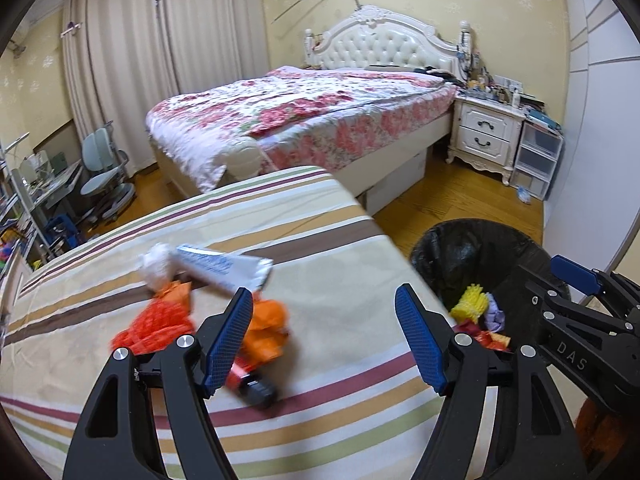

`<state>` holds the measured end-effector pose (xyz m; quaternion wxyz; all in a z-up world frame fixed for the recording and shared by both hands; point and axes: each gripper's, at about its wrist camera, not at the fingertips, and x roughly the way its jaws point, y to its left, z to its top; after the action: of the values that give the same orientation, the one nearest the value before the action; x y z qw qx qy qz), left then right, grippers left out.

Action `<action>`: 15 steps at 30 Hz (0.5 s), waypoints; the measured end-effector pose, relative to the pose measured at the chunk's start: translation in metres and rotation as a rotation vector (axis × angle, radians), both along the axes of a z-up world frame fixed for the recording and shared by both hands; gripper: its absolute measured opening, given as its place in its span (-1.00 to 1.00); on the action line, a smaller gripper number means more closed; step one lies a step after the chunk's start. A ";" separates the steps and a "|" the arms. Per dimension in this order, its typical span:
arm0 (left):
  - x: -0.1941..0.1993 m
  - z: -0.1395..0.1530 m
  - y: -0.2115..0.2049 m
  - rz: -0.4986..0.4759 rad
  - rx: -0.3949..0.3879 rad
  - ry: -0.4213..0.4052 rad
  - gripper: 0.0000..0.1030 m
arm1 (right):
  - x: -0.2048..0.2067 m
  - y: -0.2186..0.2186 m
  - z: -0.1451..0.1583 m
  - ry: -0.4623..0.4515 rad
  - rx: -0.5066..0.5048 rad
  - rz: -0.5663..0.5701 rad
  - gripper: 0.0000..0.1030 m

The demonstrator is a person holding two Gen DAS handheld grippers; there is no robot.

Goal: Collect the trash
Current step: 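Move both open tools back over the trash on the bed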

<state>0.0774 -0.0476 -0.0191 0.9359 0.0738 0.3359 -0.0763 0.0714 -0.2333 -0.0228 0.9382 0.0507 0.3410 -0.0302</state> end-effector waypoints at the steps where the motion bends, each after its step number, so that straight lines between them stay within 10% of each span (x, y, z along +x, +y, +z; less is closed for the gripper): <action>1: -0.004 0.001 0.007 0.015 0.002 -0.002 0.39 | 0.001 0.007 0.000 0.001 0.001 0.015 0.06; 15: -0.004 -0.010 0.110 0.220 -0.003 0.011 0.49 | 0.012 0.092 -0.004 0.035 -0.012 0.197 0.07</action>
<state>0.0737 0.0627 -0.0291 0.9368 0.0347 0.3472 0.0262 0.0831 -0.1416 -0.0269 0.9308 0.0107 0.3606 0.0590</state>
